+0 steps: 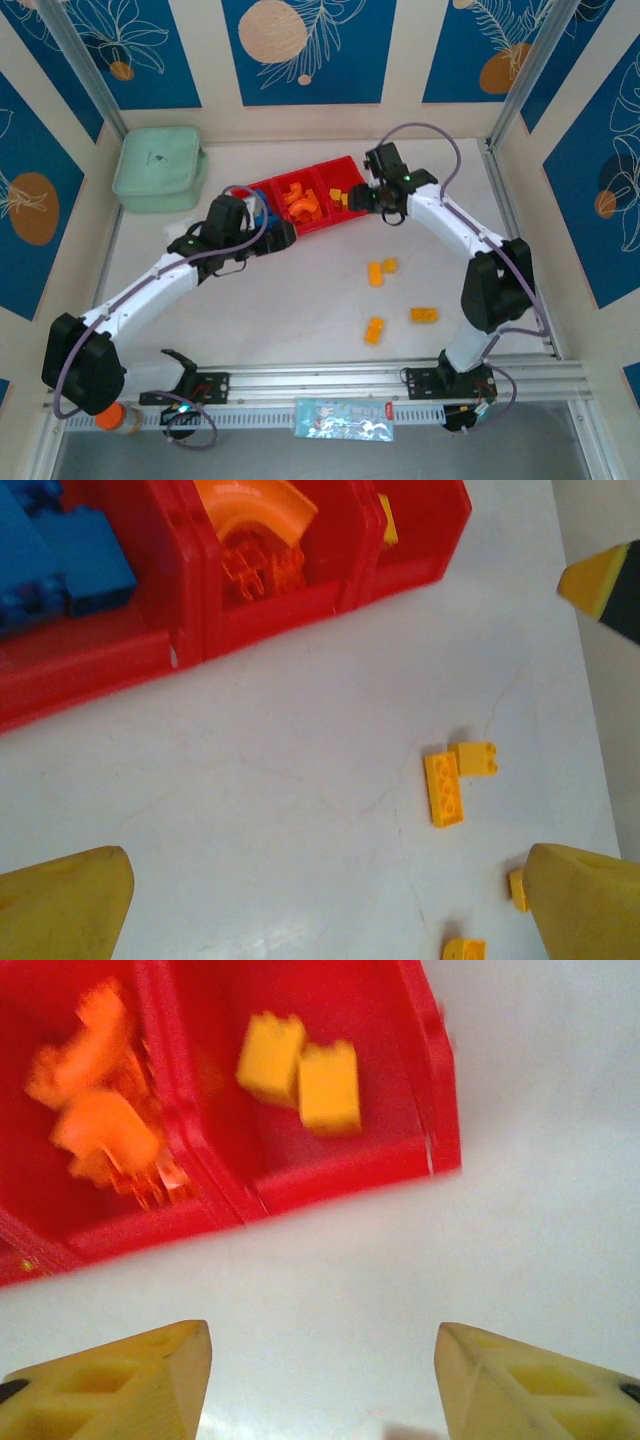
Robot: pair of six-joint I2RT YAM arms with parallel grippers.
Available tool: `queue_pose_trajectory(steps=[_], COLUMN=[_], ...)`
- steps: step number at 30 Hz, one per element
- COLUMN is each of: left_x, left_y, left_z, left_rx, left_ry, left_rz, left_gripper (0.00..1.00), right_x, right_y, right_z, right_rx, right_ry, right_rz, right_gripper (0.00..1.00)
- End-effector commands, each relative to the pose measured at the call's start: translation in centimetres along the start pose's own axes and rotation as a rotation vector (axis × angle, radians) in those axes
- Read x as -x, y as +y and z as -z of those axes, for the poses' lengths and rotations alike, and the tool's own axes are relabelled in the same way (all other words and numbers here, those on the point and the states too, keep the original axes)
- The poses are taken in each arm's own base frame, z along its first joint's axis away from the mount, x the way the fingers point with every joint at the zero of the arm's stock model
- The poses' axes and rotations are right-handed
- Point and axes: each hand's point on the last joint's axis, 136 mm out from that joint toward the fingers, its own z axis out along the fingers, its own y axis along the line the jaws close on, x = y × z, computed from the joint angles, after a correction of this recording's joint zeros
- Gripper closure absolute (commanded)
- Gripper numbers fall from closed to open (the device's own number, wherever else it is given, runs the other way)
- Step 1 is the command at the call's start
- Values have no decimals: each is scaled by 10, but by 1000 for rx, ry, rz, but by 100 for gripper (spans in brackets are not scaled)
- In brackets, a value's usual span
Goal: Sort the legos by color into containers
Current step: Place the lego in the container, then pick up the lego from the middle-right of the table.
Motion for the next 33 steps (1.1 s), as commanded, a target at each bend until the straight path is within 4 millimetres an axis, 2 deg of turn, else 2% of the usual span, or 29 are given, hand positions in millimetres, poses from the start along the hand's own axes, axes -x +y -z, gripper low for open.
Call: queue_pose_trajectory(steps=[1, 6, 10, 16, 19, 28, 33], left_x=[-19, -36, -43, -52, -53, -52, -52], left_y=[-9, -18, -25, -37, -37, -35, -36], left_z=[-5, -18, -26, -34, -36, -35, -37], left_rx=[-35, -55, -62, -69, -65, -44, -45], left_ry=[35, 62, 80, 102, 105, 106, 112], left_rz=[-9, -10, -20, -41, -41, -56, -62], left_gripper=[1, 1, 1, 1, 1, 1, 1], right_x=[-42, -92, -117, -129, -129, -133, -133], right_y=[-21, -53, -71, -87, -80, -82, -81], right_z=[-2, -8, -17, -33, -41, -55, -53], right_rx=[-47, -91, -102, -101, -53, -68, -62], right_ry=[82, 159, 203, 231, 247, 285, 288], right_rz=[-58, -166, -234, -292, -287, -266, -242], right_gripper=[37, 32, 32, 37, 42, 58, 66])
